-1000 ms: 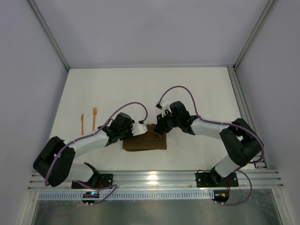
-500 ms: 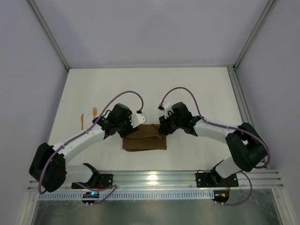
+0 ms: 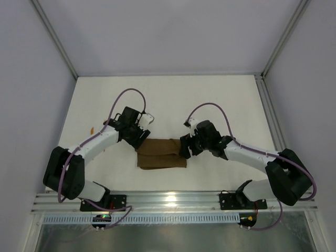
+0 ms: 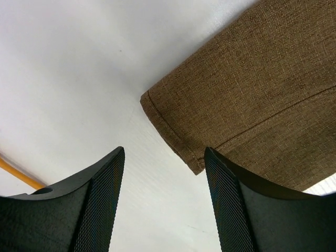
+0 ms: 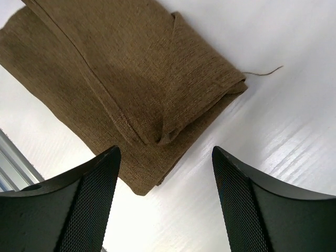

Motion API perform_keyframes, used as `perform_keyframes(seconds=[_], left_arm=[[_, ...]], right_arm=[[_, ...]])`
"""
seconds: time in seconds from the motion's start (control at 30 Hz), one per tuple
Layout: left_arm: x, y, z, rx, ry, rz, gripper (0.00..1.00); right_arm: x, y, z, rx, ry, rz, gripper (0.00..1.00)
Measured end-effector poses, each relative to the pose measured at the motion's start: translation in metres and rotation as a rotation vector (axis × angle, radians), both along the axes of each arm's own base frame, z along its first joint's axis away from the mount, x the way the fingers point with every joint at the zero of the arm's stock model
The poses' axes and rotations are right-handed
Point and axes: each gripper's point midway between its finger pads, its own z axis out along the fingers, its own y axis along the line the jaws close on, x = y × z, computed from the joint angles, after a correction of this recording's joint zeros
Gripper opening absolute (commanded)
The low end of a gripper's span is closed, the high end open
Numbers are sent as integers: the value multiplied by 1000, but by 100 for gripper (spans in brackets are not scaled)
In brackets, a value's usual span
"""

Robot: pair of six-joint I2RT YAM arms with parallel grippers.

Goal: Fold the napkin into a case and place the utensils inside
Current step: Fold the lower triangle-folded napkin at the center of the board.

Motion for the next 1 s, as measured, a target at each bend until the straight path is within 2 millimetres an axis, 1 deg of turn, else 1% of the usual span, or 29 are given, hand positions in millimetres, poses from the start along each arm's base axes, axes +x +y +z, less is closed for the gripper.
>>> perform_keyframes(seconds=[0.07, 0.13, 0.17, 0.27, 0.33, 0.4, 0.5, 0.53, 0.57, 0.7, 0.83, 0.9, 0.97, 1.0], left_arm=[[-1, 1, 2, -28, 20, 24, 62], [-4, 1, -1, -46, 59, 45, 59], [-5, 0, -3, -52, 85, 50, 56], [-9, -4, -19, -58, 176, 65, 51], [-14, -4, -32, -52, 236, 74, 50], [-19, -2, -39, -48, 277, 83, 49], [-21, -3, -40, -65, 292, 100, 42], [-21, -3, -40, -68, 293, 101, 40], [-21, -3, -40, -70, 295, 102, 40], [-22, -7, -38, -89, 302, 94, 40], [-23, -8, -38, -99, 306, 90, 32], [-23, -9, -38, -101, 307, 89, 30], [-23, -10, -38, -104, 307, 87, 24], [-23, -10, -38, -106, 308, 87, 20]], right_arm=[[-5, 2, -7, -13, 17, 15, 74], [-7, 5, -10, -15, 19, 25, 72], [-7, 6, -11, -16, 23, 28, 71], [-8, 9, -16, -17, 31, 32, 68], [-7, 10, -17, -12, 33, 29, 65], [-6, 12, -16, -4, 29, 26, 62], [-5, 16, -16, 4, 25, 32, 52], [-6, 17, -17, 4, 26, 36, 44], [-7, 18, -19, 3, 29, 41, 42], [-8, 18, -26, -6, 47, 46, 44], [-10, 18, -33, -16, 67, 51, 45], [-11, 18, -33, -14, 68, 52, 50], [-11, 18, -33, -14, 70, 53, 56], [-11, 18, -33, -15, 70, 54, 57]])
